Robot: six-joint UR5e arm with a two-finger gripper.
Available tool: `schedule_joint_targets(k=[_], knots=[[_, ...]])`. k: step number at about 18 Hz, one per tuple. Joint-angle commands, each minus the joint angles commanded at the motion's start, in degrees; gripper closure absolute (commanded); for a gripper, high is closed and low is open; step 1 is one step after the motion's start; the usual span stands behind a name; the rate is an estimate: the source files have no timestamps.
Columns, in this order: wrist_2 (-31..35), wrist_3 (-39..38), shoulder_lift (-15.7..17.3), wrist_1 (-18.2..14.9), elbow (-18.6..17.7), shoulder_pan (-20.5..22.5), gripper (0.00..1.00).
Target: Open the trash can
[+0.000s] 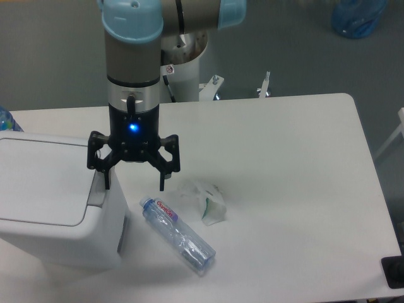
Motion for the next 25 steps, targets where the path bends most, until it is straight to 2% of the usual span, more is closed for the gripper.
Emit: schedule_joint_targets(k=[25], knots=[[0.1, -0.9, -0.2, 0.1, -0.4, -0.4, 0.00]])
